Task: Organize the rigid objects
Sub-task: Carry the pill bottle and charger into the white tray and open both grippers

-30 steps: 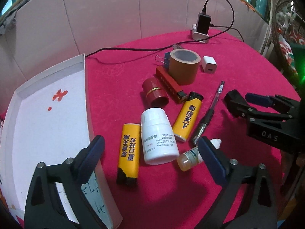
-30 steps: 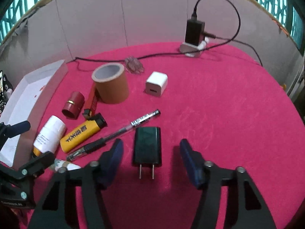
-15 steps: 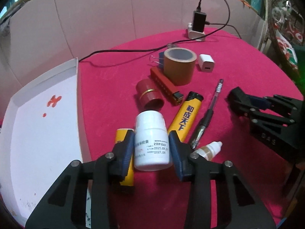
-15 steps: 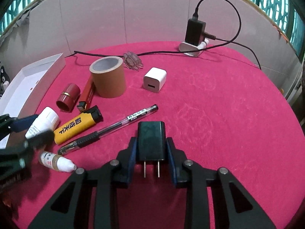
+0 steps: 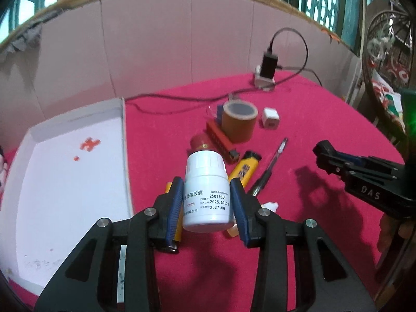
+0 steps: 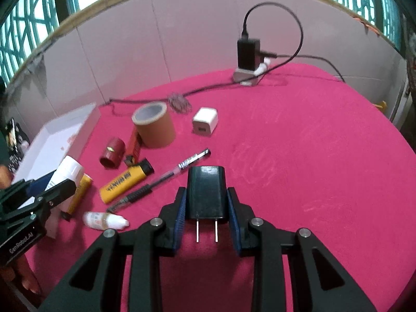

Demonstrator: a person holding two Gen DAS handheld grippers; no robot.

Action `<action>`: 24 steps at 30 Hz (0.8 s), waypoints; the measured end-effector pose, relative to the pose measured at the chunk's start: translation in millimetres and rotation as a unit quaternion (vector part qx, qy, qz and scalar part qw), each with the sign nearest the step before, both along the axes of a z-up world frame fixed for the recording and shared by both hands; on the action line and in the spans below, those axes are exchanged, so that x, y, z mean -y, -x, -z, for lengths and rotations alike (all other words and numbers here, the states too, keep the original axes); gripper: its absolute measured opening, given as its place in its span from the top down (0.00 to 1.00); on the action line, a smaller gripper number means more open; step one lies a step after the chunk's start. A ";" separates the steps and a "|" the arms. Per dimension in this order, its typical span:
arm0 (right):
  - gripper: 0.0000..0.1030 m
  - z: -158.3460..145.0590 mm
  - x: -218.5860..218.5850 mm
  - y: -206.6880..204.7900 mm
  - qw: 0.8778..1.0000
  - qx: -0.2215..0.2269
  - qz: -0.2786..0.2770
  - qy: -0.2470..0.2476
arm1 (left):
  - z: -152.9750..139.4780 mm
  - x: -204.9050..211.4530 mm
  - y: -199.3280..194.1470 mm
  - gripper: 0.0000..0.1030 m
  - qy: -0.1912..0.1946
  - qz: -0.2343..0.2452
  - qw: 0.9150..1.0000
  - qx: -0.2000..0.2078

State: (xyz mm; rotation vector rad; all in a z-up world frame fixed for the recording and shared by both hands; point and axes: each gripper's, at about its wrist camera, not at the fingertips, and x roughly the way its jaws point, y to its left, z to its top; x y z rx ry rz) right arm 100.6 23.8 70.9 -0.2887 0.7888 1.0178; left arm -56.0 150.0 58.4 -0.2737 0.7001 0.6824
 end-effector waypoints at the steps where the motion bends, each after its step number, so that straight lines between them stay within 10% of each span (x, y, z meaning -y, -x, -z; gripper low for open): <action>1: 0.72 -4.8 2.4 0.4 1.000 0.001 0.001 -0.007 | -3.9 1.8 1.5 0.64 -0.008 -0.007 1.000 0.002; 24: 0.72 -54.4 14.4 25.1 0.996 0.014 -0.019 -0.088 | -40.3 -8.2 63.3 0.65 -0.017 -0.112 0.991 0.073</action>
